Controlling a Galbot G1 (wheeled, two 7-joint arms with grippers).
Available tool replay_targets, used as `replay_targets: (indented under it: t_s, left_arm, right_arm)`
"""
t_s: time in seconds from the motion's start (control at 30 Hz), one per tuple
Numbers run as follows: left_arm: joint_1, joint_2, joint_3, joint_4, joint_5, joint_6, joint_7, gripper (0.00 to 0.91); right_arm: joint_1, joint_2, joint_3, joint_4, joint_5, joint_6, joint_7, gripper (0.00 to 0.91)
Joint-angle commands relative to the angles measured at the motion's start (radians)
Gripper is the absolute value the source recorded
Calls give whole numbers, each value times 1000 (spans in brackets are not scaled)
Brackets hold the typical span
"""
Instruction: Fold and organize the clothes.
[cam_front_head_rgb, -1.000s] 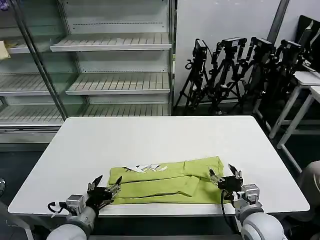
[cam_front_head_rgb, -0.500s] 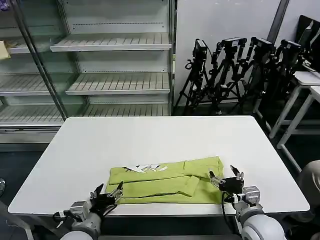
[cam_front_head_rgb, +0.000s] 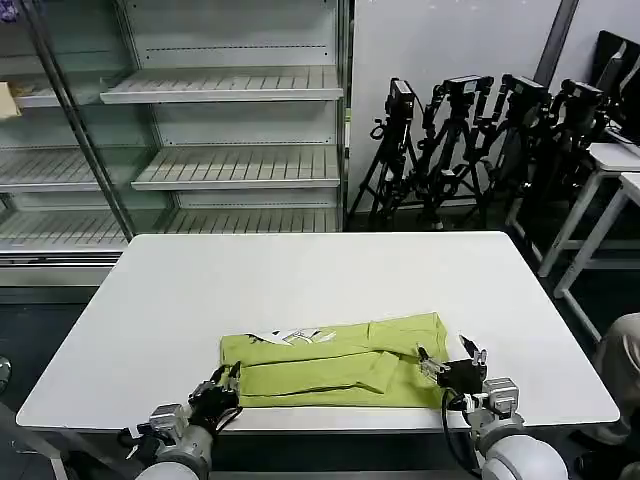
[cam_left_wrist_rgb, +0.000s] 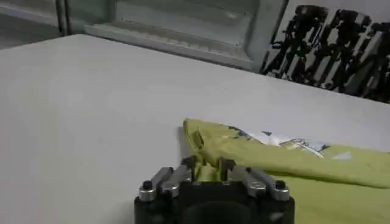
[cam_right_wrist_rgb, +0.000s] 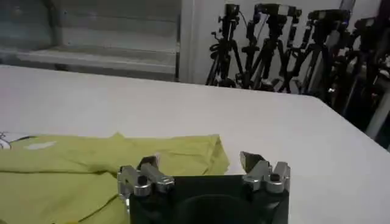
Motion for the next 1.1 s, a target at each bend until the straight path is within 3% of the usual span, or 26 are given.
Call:
replay_targets:
  t_s: [0.03,0.27,0.63,0.9,1.1]
  left_arm:
    - [-10,-24,18,26,8,-10,-7,10]
    - [-29,-3,-4,45,43,-9,-6,10]
    - [17,236,-252,25,150,56,29,10]
    - [184,445,-581,22,142,88,99,10]
    - [198,482,-602,-26,210,104,125,10]
  right_arm:
    - [-6,2,-1,1,-7,1,0,907]
    - [-13,6,-3,5,-14,1,0,907]
    - [5,5,-27,-2,-20,4,-2,907]
    - [21,2,-41,-10,-21,7,-3,907]
    - [36,7,-56,-10,-22,9,-2,907]
